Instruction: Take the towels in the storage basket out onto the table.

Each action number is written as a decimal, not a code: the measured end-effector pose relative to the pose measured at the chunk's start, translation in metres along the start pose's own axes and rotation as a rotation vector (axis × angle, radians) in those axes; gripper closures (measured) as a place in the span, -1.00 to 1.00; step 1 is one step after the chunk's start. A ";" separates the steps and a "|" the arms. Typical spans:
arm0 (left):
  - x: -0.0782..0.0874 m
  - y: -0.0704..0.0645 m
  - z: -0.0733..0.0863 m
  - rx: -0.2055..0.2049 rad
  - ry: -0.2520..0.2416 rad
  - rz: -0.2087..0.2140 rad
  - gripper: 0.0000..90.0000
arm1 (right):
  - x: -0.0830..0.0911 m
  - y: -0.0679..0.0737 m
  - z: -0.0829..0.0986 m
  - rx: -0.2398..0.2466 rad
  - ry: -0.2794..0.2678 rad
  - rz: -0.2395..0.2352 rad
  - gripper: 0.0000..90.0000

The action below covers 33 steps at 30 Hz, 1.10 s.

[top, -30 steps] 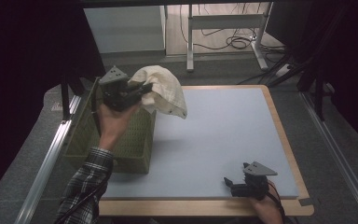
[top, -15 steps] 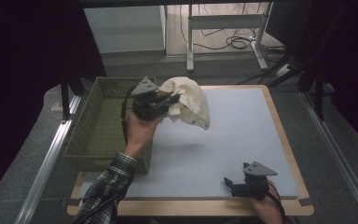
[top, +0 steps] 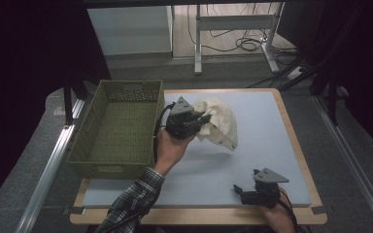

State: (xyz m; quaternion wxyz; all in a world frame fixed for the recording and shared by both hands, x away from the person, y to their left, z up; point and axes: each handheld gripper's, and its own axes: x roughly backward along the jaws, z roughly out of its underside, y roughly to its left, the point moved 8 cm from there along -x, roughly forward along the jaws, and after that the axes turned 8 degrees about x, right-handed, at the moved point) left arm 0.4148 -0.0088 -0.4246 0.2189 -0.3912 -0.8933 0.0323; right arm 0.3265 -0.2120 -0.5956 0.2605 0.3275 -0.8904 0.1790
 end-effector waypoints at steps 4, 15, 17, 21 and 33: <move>-0.013 -0.003 0.017 -0.008 0.027 -0.016 0.79 | 0.000 0.000 0.000 0.001 -0.001 0.000 -0.91; -0.038 0.007 0.063 -0.001 0.101 -0.080 0.77 | 0.000 0.000 0.000 0.003 -0.001 0.002 -0.91; -0.041 0.010 0.070 0.012 0.108 -0.084 0.77 | 0.000 0.000 0.000 0.002 -0.001 0.001 -0.91; -0.046 0.017 0.085 0.043 0.131 -0.095 0.75 | 0.000 0.000 0.000 0.001 0.000 0.001 -0.91; -0.065 0.023 0.125 0.033 0.211 -0.117 0.71 | 0.000 0.000 0.000 0.004 -0.001 0.003 -0.92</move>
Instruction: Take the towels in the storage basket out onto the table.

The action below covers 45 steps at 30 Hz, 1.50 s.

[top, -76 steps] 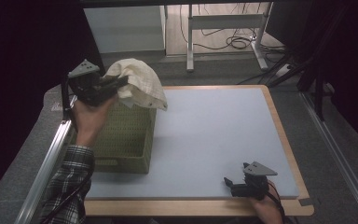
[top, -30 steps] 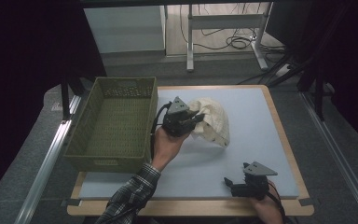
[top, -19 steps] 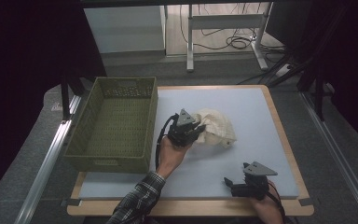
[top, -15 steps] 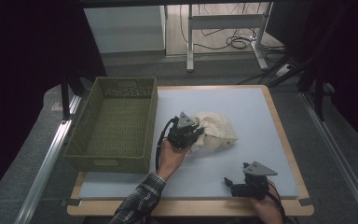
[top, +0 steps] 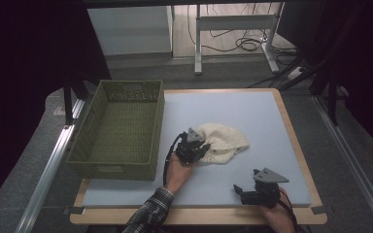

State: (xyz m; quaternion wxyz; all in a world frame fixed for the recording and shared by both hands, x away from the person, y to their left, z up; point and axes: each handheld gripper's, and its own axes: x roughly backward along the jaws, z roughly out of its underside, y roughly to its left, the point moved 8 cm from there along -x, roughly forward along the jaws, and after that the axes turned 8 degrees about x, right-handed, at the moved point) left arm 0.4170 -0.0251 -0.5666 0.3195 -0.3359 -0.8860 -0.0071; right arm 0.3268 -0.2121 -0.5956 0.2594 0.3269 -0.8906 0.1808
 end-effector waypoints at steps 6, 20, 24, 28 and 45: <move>-0.015 0.000 0.015 -0.034 0.057 -0.027 0.68 | 0.000 0.000 0.000 -0.002 0.001 0.000 -0.91; 0.026 -0.006 -0.001 -0.031 -0.056 -0.019 0.05 | 0.002 0.001 0.001 0.008 0.009 -0.006 -0.92; 0.035 -0.004 0.006 -0.018 -0.066 -0.034 0.05 | 0.002 0.002 0.000 0.016 0.036 -0.014 -0.92; 0.040 -0.002 0.019 -0.005 -0.061 -0.037 0.18 | 0.003 0.002 -0.001 0.011 0.050 -0.018 -0.90; 0.028 0.010 0.046 0.023 0.043 -0.066 0.47 | -0.016 0.017 -0.045 -0.029 0.007 -0.193 0.18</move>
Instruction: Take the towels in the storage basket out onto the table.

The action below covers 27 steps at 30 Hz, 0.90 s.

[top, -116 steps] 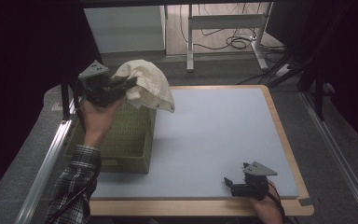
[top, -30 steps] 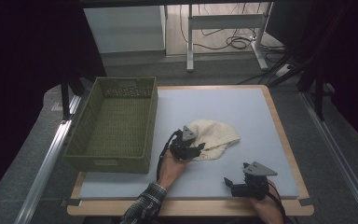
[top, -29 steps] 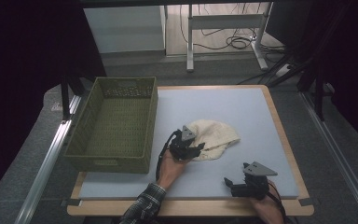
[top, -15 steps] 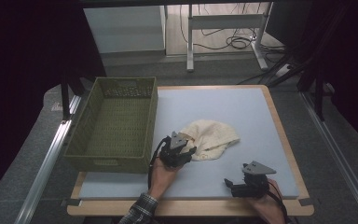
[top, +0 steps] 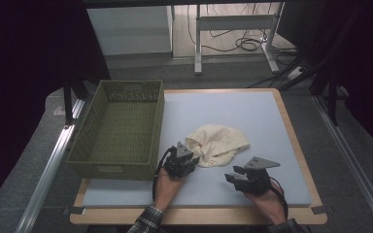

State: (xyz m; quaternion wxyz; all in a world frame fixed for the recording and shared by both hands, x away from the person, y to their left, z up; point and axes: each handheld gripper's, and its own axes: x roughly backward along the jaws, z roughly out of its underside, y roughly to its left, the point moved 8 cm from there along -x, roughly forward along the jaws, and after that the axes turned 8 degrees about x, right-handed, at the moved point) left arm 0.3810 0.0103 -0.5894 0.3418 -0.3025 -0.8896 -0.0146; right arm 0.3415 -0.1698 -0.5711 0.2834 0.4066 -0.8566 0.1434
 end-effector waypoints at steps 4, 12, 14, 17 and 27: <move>-0.002 0.001 0.001 0.016 0.024 0.011 0.46 | -0.016 0.005 -0.016 0.022 0.010 -0.024 0.28; -0.005 -0.003 0.003 -0.052 0.027 -0.057 0.47 | -0.050 0.007 -0.046 0.021 -0.003 -0.041 0.18; -0.005 -0.002 0.002 -0.044 0.026 -0.051 0.47 | -0.061 0.007 -0.050 0.029 0.011 -0.030 0.13; -0.004 -0.001 0.002 -0.025 0.029 -0.034 0.46 | -0.075 0.004 -0.052 0.042 0.035 0.003 0.17; -0.004 -0.001 0.002 -0.025 0.028 -0.026 0.45 | -0.067 -0.015 -0.071 0.076 0.032 0.070 0.92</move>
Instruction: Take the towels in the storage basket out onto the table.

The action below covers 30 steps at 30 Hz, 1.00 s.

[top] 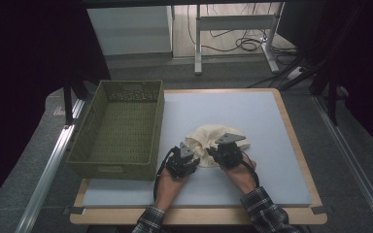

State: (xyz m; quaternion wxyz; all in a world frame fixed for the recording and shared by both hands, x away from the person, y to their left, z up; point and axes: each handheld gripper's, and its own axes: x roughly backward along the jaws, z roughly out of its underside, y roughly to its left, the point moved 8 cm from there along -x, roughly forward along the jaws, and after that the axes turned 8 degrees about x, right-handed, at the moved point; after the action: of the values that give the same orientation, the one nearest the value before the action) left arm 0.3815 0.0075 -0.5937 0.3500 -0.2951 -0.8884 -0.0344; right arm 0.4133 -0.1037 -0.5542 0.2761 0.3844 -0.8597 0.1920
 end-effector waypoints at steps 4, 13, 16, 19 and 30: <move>0.000 0.000 0.000 0.008 -0.002 0.021 0.40 | 0.012 -0.028 -0.017 -0.009 -0.011 0.045 0.92; 0.000 -0.001 0.000 -0.003 0.001 0.041 0.10 | 0.017 -0.088 -0.047 -0.055 -0.013 0.134 0.92; 0.001 -0.001 0.000 -0.003 -0.007 0.027 -0.08 | 0.020 -0.104 -0.052 -0.073 -0.018 0.164 0.92; 0.002 0.001 -0.001 0.012 -0.021 0.024 -0.16 | 0.022 -0.121 -0.053 -0.105 -0.016 0.187 0.92; 0.010 0.001 -0.013 0.041 -0.108 0.022 -0.36 | 0.028 -0.140 -0.029 -0.144 0.017 0.177 0.29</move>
State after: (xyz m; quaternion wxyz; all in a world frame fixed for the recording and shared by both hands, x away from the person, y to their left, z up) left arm 0.3841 0.0102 -0.5776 0.3079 -0.2989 -0.9033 0.0035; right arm 0.5146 -0.1915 -0.4976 0.2923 0.2847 -0.8994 0.1567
